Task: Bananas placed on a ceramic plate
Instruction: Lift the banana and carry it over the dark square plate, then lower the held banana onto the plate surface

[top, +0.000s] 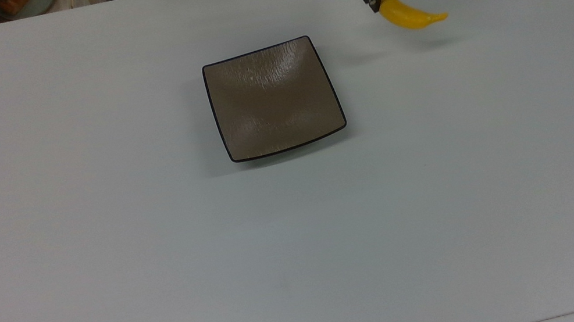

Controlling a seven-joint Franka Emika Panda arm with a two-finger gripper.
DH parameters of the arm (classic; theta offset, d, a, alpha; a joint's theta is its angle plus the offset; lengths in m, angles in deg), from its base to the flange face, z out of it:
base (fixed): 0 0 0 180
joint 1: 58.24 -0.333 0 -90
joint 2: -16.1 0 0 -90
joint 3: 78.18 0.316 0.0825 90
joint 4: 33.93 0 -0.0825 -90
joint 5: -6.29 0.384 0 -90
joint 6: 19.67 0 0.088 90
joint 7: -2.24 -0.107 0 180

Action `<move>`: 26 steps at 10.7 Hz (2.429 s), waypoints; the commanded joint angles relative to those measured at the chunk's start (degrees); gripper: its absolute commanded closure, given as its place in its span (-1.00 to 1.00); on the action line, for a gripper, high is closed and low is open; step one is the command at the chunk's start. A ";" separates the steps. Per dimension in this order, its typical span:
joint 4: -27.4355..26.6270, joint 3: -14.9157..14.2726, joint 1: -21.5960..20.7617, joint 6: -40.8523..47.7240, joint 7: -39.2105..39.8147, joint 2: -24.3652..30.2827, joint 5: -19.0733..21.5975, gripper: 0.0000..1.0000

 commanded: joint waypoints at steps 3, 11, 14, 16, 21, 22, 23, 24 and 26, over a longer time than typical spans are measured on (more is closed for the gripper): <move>11.90 -2.40 2.05 13.67 1.69 3.76 3.90 0.83; 14.03 -20.76 2.05 15.01 3.20 4.48 9.26 0.80; 11.14 -25.25 2.05 9.75 -0.48 3.25 9.44 0.80; 9.20 -26.14 2.13 6.31 -3.46 0.89 9.44 0.80; 1.47 -26.50 2.40 -1.68 -8.84 -1.67 9.44 0.80; 0.50 -26.50 2.40 -3.44 -10.06 -2.37 9.44 0.80; -0.38 -26.50 2.40 -5.46 -11.12 -3.34 9.44 0.80; -1.61 -26.50 2.31 -7.39 -11.22 -3.96 9.53 0.80; -3.20 -26.50 2.14 -10.13 -11.22 -4.84 10.84 0.80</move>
